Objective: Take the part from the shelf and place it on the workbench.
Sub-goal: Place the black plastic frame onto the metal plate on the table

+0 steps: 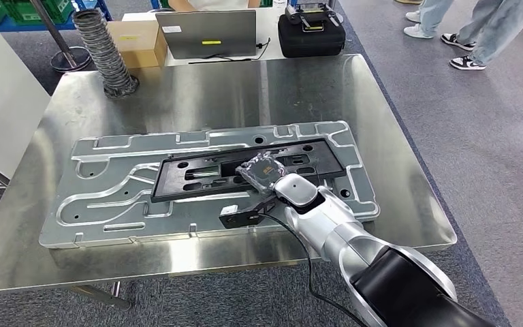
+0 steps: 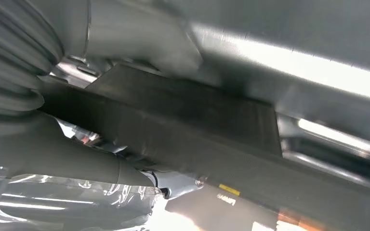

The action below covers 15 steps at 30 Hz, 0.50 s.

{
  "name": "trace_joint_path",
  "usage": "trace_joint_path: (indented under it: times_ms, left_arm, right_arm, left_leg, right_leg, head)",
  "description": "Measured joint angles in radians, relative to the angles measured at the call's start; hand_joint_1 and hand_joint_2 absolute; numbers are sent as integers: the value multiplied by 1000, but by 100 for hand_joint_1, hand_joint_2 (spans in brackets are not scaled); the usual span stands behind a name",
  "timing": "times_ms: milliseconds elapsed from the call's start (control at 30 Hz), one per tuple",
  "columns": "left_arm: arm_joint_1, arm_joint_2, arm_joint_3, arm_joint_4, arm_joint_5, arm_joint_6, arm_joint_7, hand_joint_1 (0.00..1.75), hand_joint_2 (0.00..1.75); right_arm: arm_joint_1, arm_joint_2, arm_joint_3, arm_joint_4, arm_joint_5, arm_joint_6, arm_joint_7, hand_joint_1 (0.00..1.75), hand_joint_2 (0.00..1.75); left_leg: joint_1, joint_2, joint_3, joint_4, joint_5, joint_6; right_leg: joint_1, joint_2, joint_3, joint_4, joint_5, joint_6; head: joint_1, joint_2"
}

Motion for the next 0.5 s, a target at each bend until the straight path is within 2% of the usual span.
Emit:
trace_joint_path:
  times_ms: [33, 100, 133, 233, 267, 300, 333, 400, 433, 467, 500]
  left_arm:
    - [-1, 2, 0, 0, -1, 0, 0, 0, 87]
    - [-4, 3, -1, 0, -1, 0, -2, 0, 0]
    - [-5, 3, -1, 0, -2, 0, -3, 0, 0]
    - [-5, 3, -5, 0, -5, 6, -8, 0, 0]
    - [-5, 3, -7, 0, -6, 10, -8, 0, 0]
    - [-6, 3, -10, 0, -7, 14, -7, 0, 0]
    - [-6, 3, -12, 0, -7, 17, -6, 0, 0]
    - [-6, 3, -14, 0, -7, 20, -4, 0, 0]
    - [-6, 3, -15, 0, -7, 20, -4, 0, 0]
    - [-5, 3, -16, 0, -7, 20, -4, 0, 0]
    - [-5, 3, -17, 0, -7, 20, -3, 0, 0]
  right_arm:
    - [-1, -1, 0, 1, -1, 0, 0, 0, 0]
    - [-1, -4, 0, 3, -2, -2, 0, 0, 0]
    - [-2, -5, 0, 4, -2, -5, 0, 0, 0]
    - [-2, -10, 0, 5, 8, -34, 2, 0, 0]
    - [-1, -12, 1, 6, 16, -48, 4, 0, 0]
    - [-1, -14, 3, 6, 24, -61, 6, 0, 0]
    - [0, -15, 4, 6, 30, -69, 7, 0, 0]
    - [5, -17, 6, 6, 36, -76, 8, 0, 0]
    - [9, -18, 7, 7, 37, -76, 8, 0, 0]
    - [12, -19, 8, 7, 37, -77, 8, 0, 0]
    - [14, -20, 8, 7, 37, -77, 8, 0, 0]
  left_leg:
    - [3, 1, 37, -72, 37, -2]
    - [4, 0, 97, -192, 77, 2]
    - [4, -1, 110, -219, 81, 8]
    - [1, -2, 110, -226, 83, 30]
    - [1, -2, 110, -228, 86, 37]
    - [2, -1, 109, -230, 89, 43]
    - [2, 0, 107, -230, 91, 47]
    - [1, 1, 102, -230, 93, 51]
    - [0, 1, 101, -230, 93, 52]
    - [-1, 0, 100, -229, 93, 52]
    - [-2, 0, 101, -229, 93, 52]
  right_leg:
    - [-1, 2, 1, 4, -2, 4]
    - [1, 6, -1, 13, -7, 14]
    - [3, 8, -2, 16, -8, 20]
    - [2, 10, -6, 18, -7, 35]
    - [0, 9, -11, 31, -17, 40]
    - [-1, 8, -24, 60, -38, 45]
    - [-3, 6, -49, 114, -70, 49]
    - [-3, 4, -115, 257, -136, 53]
    - [-3, 4, -140, 308, -151, 54]
    - [-3, 4, -143, 318, -145, 52]
    - [-3, 4, -126, 284, -120, 49]
  head:
    - [0, 0]
    - [0, 0]
    - [0, 0]
    - [0, 0]
    - [0, 0]
    - [0, 0]
    - [0, 0]
    - [0, 0]
    - [0, 0]
    - [0, 0]
    - [0, 0]
